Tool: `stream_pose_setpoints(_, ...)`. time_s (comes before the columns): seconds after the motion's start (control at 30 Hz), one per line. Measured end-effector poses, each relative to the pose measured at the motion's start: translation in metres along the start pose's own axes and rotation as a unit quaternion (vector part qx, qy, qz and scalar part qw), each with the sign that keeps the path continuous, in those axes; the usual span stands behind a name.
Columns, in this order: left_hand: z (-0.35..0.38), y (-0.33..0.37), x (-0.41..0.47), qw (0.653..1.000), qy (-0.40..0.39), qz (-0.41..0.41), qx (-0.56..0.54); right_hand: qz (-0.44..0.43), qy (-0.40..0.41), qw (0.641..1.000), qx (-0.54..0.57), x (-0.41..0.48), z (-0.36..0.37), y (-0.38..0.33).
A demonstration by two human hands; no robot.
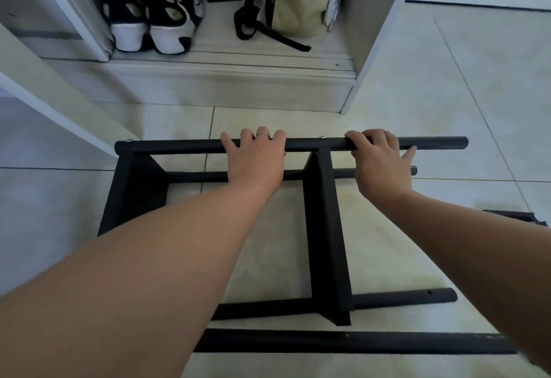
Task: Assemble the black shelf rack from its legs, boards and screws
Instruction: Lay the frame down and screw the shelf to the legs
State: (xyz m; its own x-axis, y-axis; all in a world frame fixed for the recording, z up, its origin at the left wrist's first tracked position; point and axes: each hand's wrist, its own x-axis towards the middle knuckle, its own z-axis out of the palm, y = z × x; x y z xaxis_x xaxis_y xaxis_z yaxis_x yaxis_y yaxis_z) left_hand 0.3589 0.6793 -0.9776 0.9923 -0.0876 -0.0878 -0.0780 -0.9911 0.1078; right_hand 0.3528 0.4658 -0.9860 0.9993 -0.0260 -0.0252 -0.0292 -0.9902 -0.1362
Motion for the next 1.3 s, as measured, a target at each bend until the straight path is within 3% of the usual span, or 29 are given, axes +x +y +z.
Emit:
stream_pose_setpoints(0.3,-0.009,0.017,-0.019,0.999,-0.01,-0.028,-0.03,-0.022,-0.108,0.993,0.036,-0.038,-0.033,0.021)
stream_pose_setpoints(0.43,-0.027,0.061,-0.058,0.998,0.013,0.056,-0.04,-0.001,-0.117,0.993,0.003,-0.095,-0.066,0.06)
stream_pose_setpoints(0.7,-0.049,0.17,-0.137,0.97,-0.045,0.239,-0.005,0.092,-0.152,0.983,-0.039,-0.234,-0.114,0.163)
stream_pose_setpoints(0.83,-0.039,0.215,-0.178,0.942,-0.08,0.323,0.042,0.132,-0.185,0.972,-0.054,-0.288,-0.12,0.213)
stream_pose_setpoints(1.03,-0.008,0.274,-0.227,0.871,-0.116,0.474,0.058,0.184,-0.178,0.965,0.062,-0.354,-0.104,0.263)
stream_pose_setpoints(1.3,0.053,0.302,-0.283,0.809,-0.198,0.55,0.06,0.226,-0.254,0.934,0.108,-0.418,-0.029,0.298)
